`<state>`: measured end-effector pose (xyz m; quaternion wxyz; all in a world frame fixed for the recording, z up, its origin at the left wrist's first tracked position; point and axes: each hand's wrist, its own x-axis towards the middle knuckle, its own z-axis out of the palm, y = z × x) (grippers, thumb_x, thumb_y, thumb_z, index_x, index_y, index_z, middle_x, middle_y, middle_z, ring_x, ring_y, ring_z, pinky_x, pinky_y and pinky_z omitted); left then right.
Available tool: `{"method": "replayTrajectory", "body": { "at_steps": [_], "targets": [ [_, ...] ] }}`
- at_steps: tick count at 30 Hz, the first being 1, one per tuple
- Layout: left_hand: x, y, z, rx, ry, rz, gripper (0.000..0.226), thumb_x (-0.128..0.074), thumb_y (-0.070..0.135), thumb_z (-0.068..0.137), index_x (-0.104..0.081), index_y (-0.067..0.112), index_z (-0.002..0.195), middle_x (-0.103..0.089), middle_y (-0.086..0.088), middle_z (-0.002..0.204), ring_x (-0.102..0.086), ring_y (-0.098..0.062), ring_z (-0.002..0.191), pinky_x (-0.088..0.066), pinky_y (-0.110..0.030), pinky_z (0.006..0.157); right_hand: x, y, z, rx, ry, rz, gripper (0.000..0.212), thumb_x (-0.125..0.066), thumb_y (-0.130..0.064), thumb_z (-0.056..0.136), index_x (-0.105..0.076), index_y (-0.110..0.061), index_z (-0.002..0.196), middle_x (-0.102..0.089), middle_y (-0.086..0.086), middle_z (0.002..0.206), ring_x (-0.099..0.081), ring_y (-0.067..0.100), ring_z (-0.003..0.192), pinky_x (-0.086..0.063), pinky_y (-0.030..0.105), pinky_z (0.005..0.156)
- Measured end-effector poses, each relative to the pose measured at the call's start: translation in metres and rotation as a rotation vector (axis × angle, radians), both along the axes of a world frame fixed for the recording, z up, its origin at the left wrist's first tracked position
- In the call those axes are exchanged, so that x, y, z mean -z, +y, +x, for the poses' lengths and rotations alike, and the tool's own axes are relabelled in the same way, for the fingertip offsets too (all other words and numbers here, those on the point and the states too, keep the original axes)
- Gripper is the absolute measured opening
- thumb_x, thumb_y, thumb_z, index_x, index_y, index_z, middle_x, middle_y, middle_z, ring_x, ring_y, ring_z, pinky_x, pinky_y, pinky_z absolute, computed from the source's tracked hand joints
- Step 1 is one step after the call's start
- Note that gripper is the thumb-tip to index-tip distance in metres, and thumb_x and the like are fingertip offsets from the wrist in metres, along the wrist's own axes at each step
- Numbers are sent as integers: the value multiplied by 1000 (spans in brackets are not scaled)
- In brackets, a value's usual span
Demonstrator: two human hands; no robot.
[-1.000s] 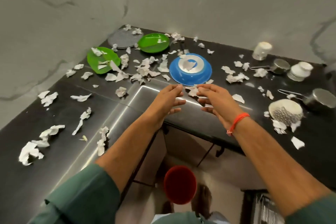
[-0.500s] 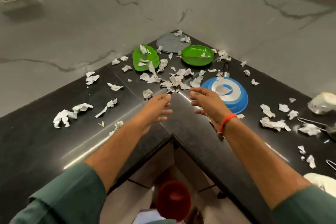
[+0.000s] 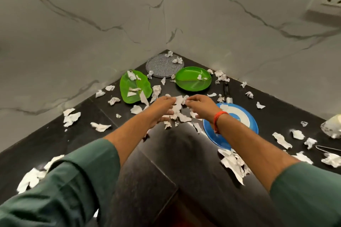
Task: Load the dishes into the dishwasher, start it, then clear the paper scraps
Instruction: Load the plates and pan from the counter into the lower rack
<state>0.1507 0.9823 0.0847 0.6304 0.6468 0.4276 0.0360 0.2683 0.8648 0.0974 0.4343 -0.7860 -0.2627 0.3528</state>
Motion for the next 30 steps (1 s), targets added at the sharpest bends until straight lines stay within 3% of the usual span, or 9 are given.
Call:
{"method": "replayTrajectory", "body": {
  "at_steps": [4, 8, 10, 13, 16, 21, 24, 27, 30],
  "targets": [
    [10, 34, 45, 20, 12, 67, 21, -48, 36, 105, -53, 24, 121, -55, 2, 104, -55, -18, 96, -47, -37, 86, 24, 35, 32, -33, -165, -113, 23, -64, -31, 90, -68, -22, 111, -71, 2, 103, -64, 19, 96, -50, 33, 86],
    [34, 60, 83, 89, 15, 235, 41, -52, 29, 102, -48, 17, 141, -60, -14, 128, -59, -23, 99, -50, -33, 76, 46, 53, 58, -125, -383, -267, 47, -58, -34, 93, -55, -16, 136, -60, 8, 133, -57, 26, 119, -43, 31, 95],
    [47, 68, 96, 223, 108, 413, 52, -54, 31, 100, -41, 21, 150, -58, -13, 136, -60, -29, 116, -50, -36, 91, 61, 57, 69, -135, -405, -323, 56, -58, -37, 91, -49, -17, 143, -54, 12, 141, -52, 30, 127, -43, 36, 103],
    [63, 78, 113, 473, 326, 813, 59, -53, 36, 96, -35, 30, 153, -52, -13, 140, -56, -34, 123, -49, -41, 98, 83, 53, 79, -154, -437, -413, 62, -57, -41, 88, -44, -22, 145, -49, 16, 141, -50, 36, 127, -44, 45, 105],
    [76, 81, 126, 613, 472, 1164, 46, -51, 33, 98, -45, 28, 143, -49, -14, 132, -54, -37, 121, -49, -50, 94, 94, 45, 80, -183, -534, -453, 56, -58, -41, 90, -47, -23, 142, -47, 17, 137, -47, 38, 126, -42, 45, 106],
    [83, 81, 135, 610, 396, 1408, 28, -59, 21, 94, -53, 20, 122, -54, -10, 114, -58, -32, 107, -45, -43, 78, 93, 33, 74, -165, -657, -384, 49, -57, -38, 92, -52, -21, 138, -49, 14, 134, -47, 36, 125, -43, 46, 104],
    [81, 80, 128, 651, 308, 1483, 25, -62, 19, 90, -55, 20, 114, -54, -6, 109, -58, -29, 103, -42, -39, 76, 85, 29, 67, -154, -706, -353, 44, -54, -36, 95, -54, -18, 136, -52, 12, 132, -50, 33, 123, -45, 45, 101],
    [63, 84, 120, 544, 142, 1462, 17, -61, 21, 93, -56, 20, 109, -53, -5, 111, -53, -27, 103, -46, -41, 78, 69, 33, 62, -29, -587, -299, 45, -49, -36, 98, -55, -12, 136, -59, 15, 126, -56, 33, 118, -47, 42, 98],
    [27, 88, 112, 344, -53, 1163, 9, -65, 20, 93, -58, 21, 100, -55, -1, 102, -52, -21, 96, -46, -38, 78, 49, 38, 56, 123, -353, -239, 44, -44, -44, 100, -64, -11, 122, -69, 14, 110, -62, 33, 109, -49, 41, 95]
  ]
}}
